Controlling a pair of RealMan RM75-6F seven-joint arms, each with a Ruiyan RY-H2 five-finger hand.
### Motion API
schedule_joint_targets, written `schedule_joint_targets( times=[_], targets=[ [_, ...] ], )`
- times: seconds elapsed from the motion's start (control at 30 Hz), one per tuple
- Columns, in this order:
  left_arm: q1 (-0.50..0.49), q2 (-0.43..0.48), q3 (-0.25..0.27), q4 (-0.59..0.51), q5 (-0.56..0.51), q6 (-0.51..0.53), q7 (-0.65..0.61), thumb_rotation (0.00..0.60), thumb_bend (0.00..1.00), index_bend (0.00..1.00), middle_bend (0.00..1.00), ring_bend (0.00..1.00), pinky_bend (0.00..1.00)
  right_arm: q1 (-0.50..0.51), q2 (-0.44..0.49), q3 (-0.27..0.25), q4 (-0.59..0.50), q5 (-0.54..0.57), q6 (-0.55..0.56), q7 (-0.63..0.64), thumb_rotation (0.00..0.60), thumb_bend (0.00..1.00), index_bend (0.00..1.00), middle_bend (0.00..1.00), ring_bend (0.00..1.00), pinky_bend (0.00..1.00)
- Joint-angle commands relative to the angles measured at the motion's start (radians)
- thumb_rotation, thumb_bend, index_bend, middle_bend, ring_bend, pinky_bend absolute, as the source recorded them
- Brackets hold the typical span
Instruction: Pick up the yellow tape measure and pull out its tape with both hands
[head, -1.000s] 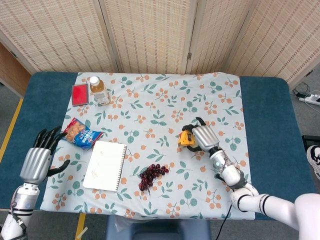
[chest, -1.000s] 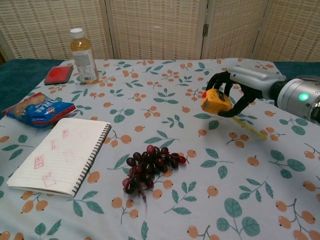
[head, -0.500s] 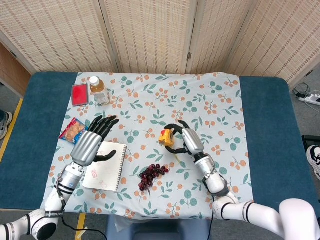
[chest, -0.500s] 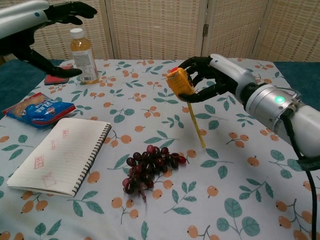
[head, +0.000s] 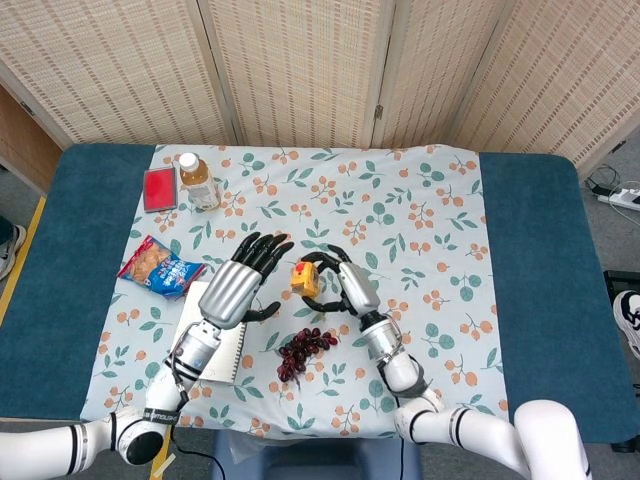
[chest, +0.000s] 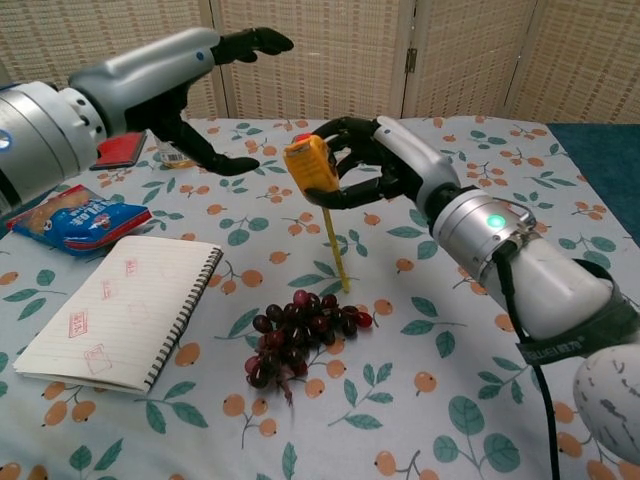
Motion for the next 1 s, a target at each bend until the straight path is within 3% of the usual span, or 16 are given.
schedule_joint_targets(
  times=[0.03,1.0],
  targets=[
    [-0.020,-0.027,-0.002,0.019,-0.018,-0.003,0.013,0.600,0.29,0.02,0.07,0.08,0.00,0.006,-0.014,0.004,0.012,0.001,0.001,-0.003,0.600,0.44,0.62,0.53,0.40,0.07],
    [-0.095,-0.117,-0.004,0.118,-0.110,0.016,0.059,0.600,0.29,0.04,0.07,0.08,0.00,0.019,-0.031,-0.002,0.022,0.011,-0.039,-0.042,0.600,0.44,0.62,0.53,0.40,0.07]
  ],
)
